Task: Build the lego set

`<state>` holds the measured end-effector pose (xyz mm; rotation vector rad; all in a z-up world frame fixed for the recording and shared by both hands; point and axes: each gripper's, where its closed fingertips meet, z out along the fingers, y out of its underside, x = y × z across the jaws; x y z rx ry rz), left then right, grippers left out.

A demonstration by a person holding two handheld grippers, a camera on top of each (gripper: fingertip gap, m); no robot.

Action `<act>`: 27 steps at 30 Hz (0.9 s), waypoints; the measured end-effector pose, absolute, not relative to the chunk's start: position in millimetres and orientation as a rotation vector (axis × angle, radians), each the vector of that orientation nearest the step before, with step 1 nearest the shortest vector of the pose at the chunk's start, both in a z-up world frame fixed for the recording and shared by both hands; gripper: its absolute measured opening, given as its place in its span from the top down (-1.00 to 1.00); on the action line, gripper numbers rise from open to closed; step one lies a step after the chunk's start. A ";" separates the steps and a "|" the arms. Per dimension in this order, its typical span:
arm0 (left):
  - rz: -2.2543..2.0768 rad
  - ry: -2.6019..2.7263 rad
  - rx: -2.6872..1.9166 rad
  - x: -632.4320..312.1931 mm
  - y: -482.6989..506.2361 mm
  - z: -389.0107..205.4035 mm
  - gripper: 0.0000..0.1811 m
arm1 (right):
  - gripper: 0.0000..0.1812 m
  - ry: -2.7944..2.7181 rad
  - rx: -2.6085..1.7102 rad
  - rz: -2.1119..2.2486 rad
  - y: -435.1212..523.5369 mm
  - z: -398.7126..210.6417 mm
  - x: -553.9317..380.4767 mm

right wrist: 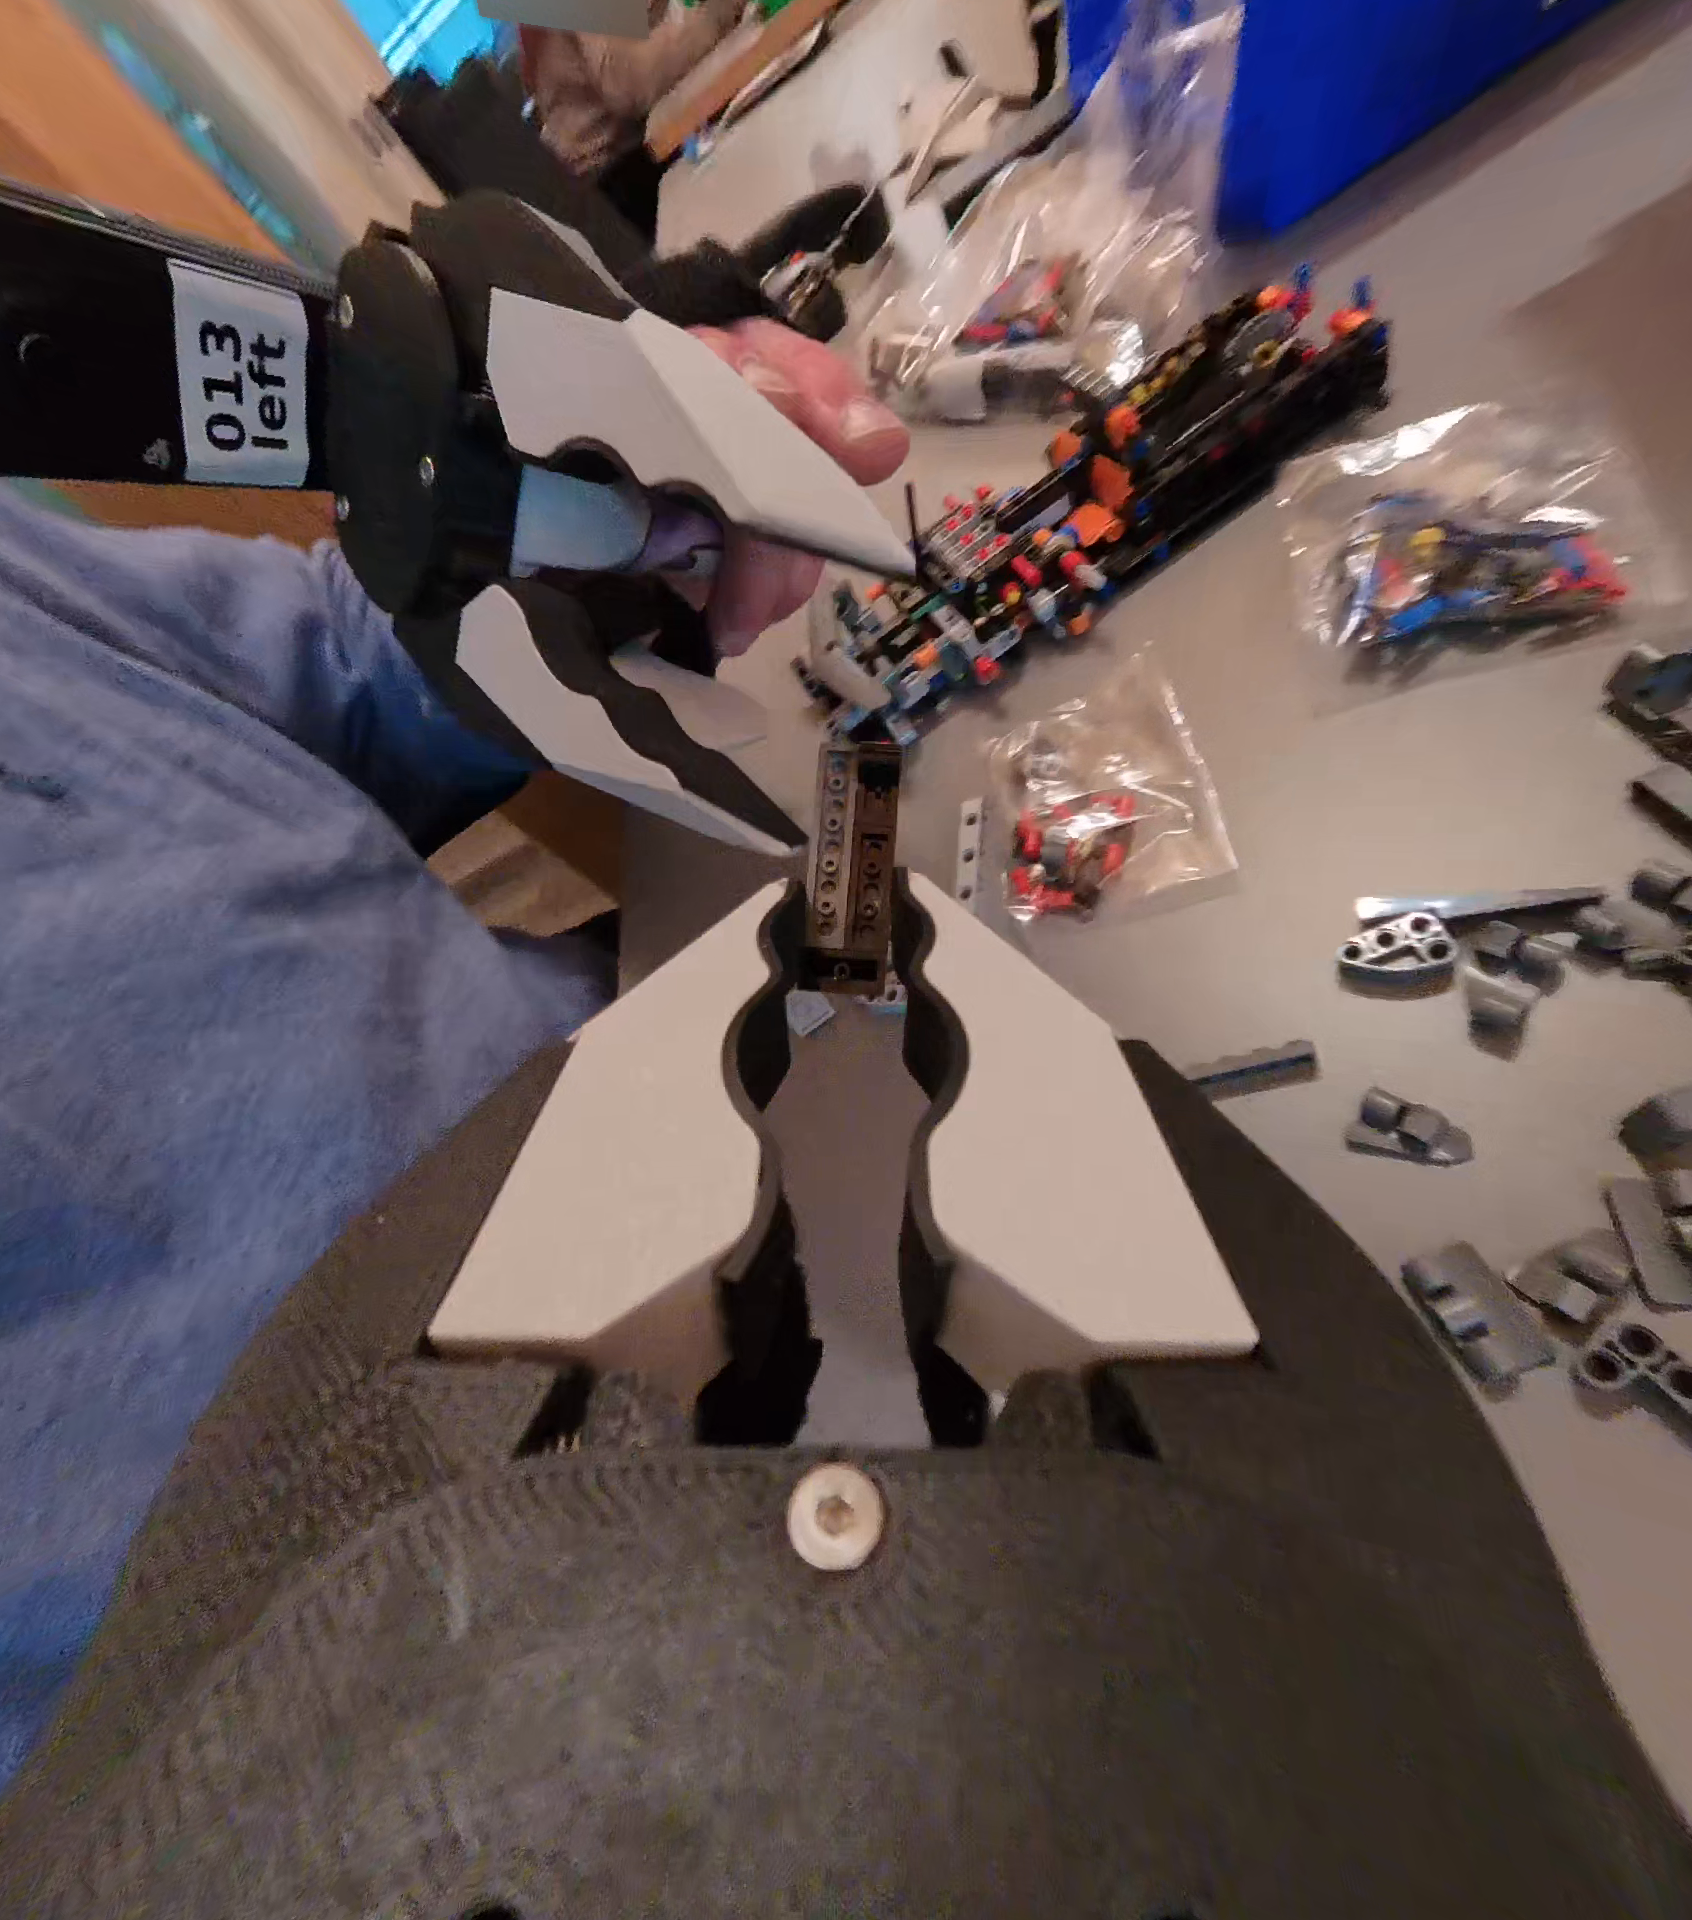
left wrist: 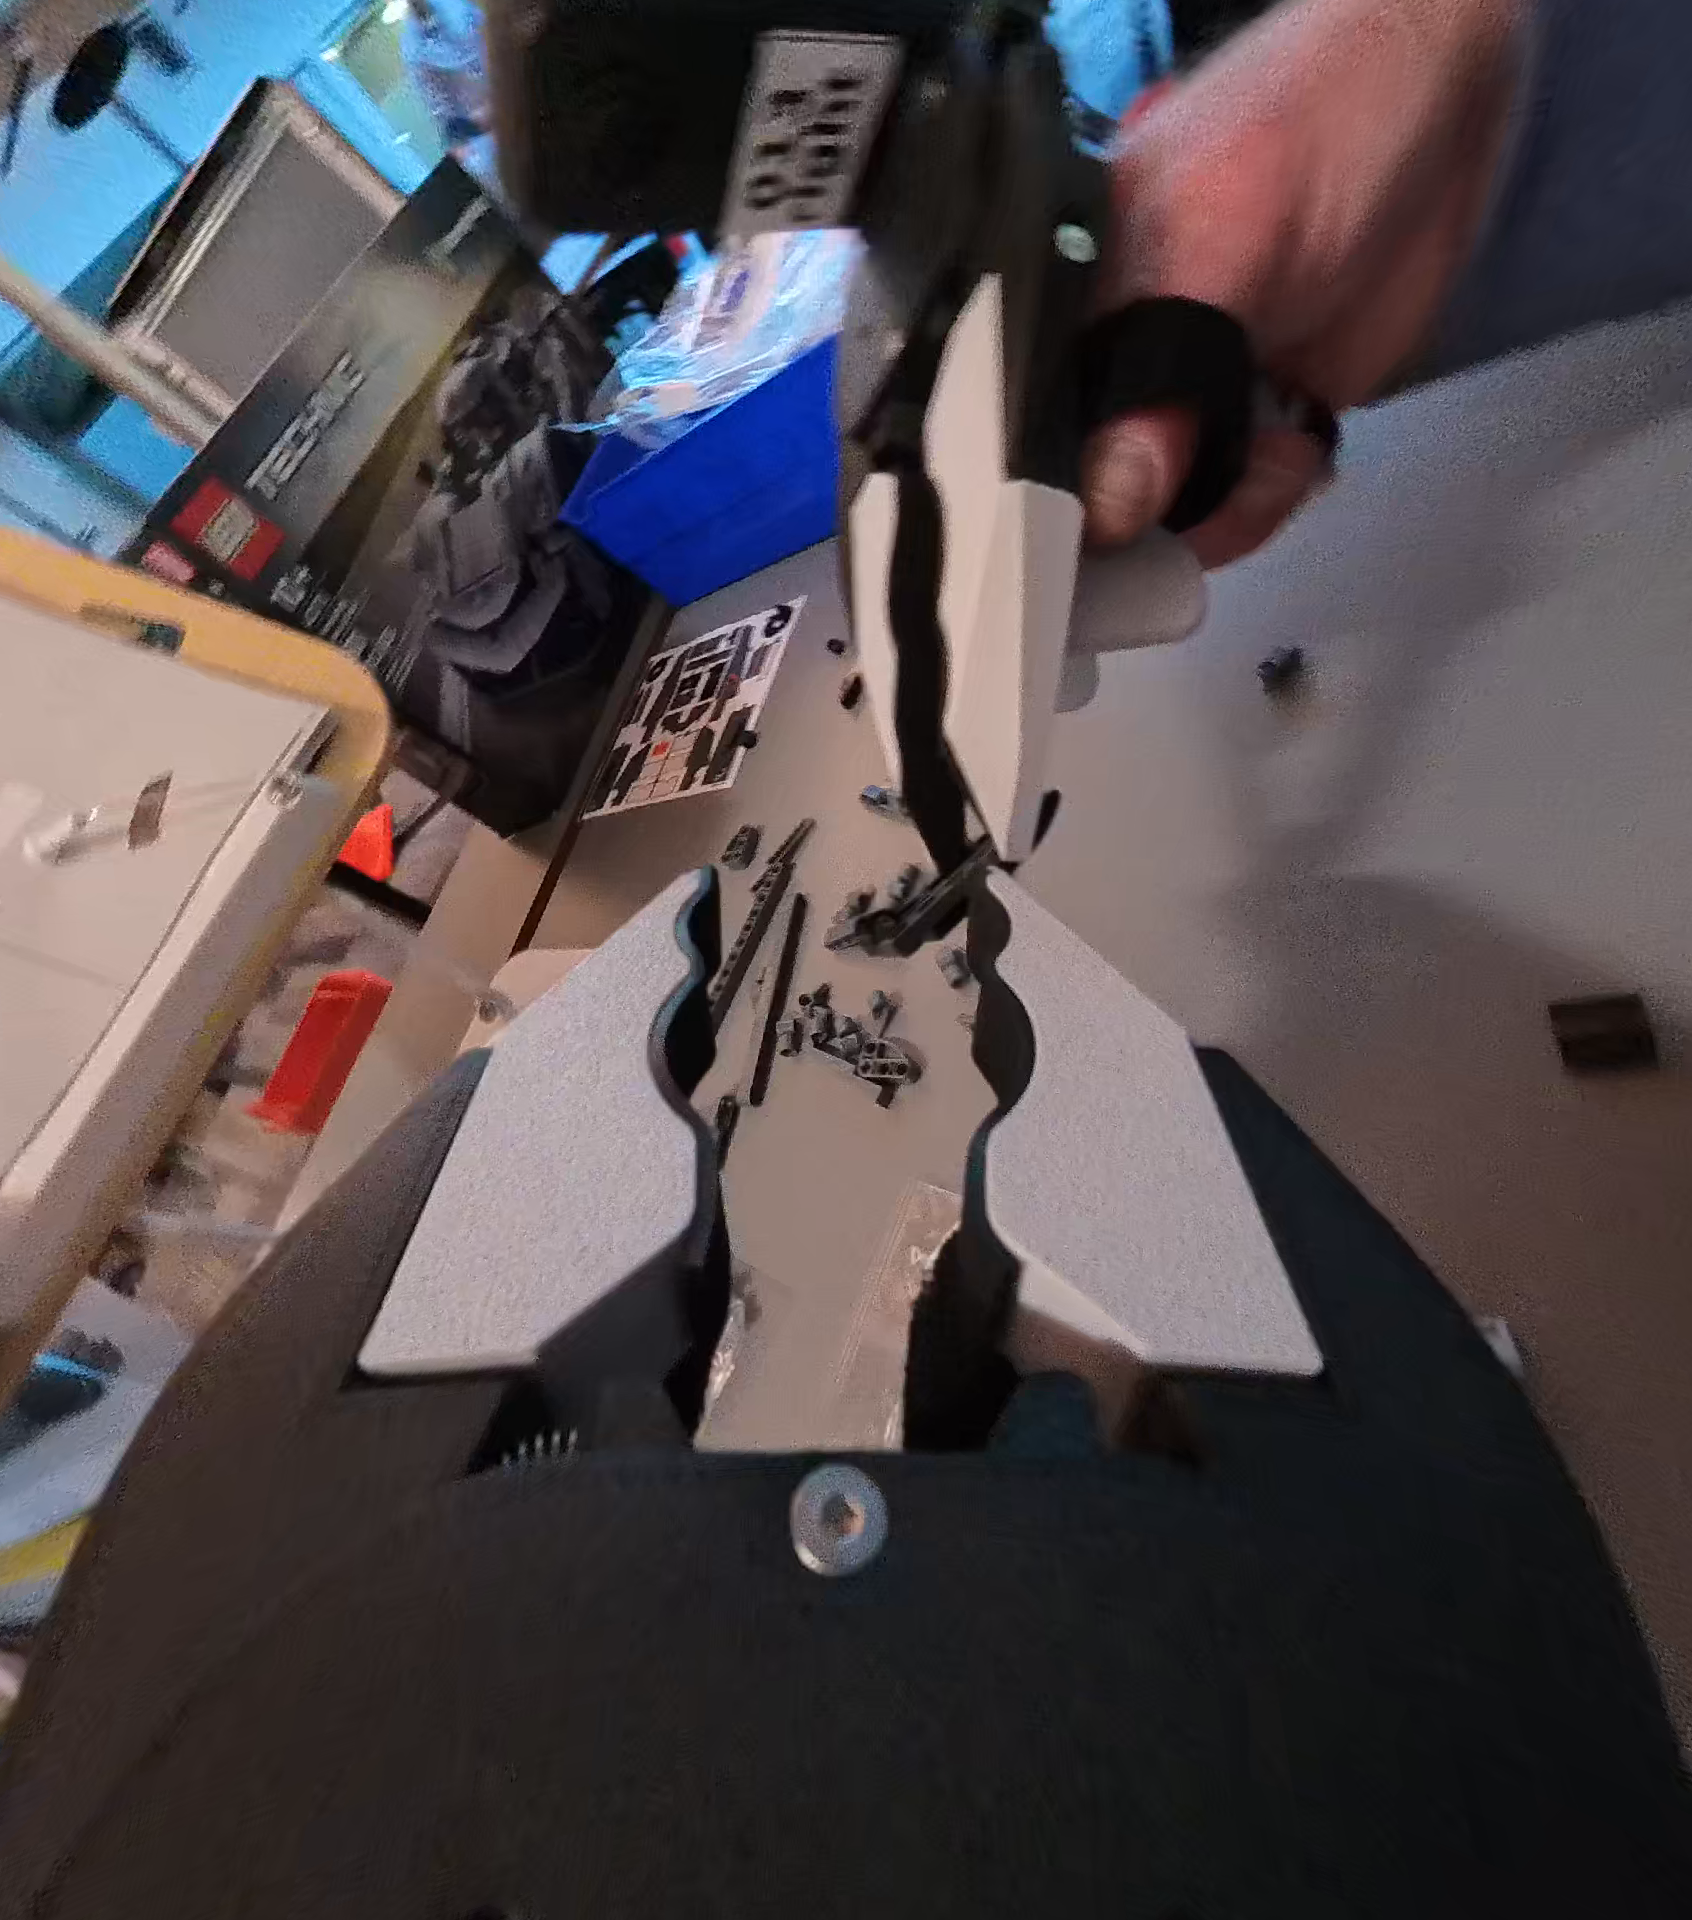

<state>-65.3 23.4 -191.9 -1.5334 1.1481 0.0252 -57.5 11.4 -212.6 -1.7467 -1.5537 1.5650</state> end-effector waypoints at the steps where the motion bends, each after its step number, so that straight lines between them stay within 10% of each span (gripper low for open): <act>1: 0.036 1.201 -1.528 -62.1 20.4 -195.1 0.54 | 0.84 -1.584 -1.750 1.572 7.7 -212.5 -57.3; 7: -0.038 1.355 -1.493 -51.4 2.3 -208.1 0.91 | 0.85 -1.622 -1.790 1.649 -1.1 -208.4 -59.1; 16: -0.342 1.175 -1.653 -62.1 8.8 -206.0 0.96 | 0.63 -1.518 -1.682 1.600 15.3 -186.5 -64.5; 27: -1.187 0.767 -1.840 -61.2 16.8 -187.3 0.96 | 0.57 -1.896 -1.036 0.264 27.8 -191.3 -59.3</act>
